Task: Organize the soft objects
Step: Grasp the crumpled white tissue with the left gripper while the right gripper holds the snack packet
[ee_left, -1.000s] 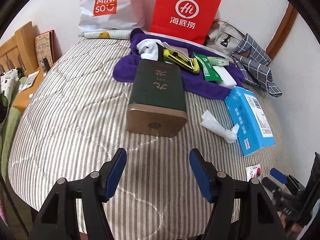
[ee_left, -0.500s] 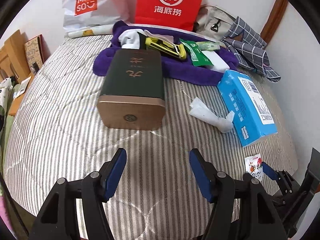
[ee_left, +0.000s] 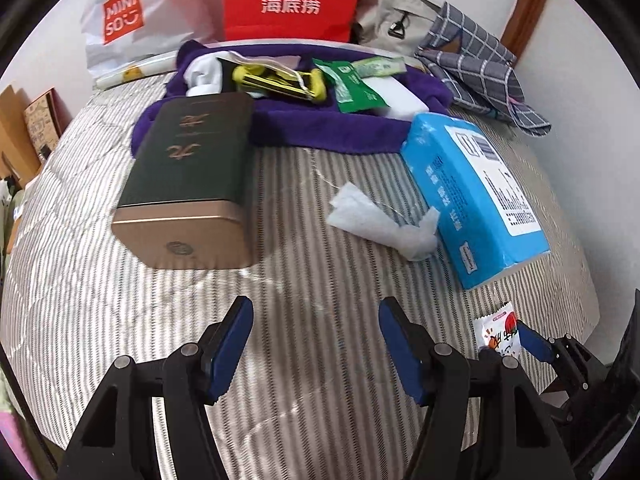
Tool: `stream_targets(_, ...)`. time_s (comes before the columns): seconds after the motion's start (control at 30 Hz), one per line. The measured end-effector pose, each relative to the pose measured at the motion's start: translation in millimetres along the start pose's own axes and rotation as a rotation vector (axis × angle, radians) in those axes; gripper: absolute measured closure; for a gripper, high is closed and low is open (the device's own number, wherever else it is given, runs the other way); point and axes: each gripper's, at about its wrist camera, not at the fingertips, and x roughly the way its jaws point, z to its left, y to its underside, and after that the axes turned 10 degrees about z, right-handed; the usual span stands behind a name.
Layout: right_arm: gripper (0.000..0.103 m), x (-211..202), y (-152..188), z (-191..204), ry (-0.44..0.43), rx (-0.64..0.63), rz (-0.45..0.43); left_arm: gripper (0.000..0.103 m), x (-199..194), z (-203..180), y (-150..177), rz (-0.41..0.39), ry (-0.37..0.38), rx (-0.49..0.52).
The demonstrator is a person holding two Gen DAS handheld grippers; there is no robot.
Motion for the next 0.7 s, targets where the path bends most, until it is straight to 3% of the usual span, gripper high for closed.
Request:
stream_targets(0.33,0.061,-1,2,-5,-0.030,-0.020,-0.008,0.040,21,-31,-10,0.018,-0.016,0.097)
stream_targets(0.7,0.072,-7,1,-19,-0.044,0.003,-0.025,0.040,35,-59,-30,-0.021,-0.037,0.215)
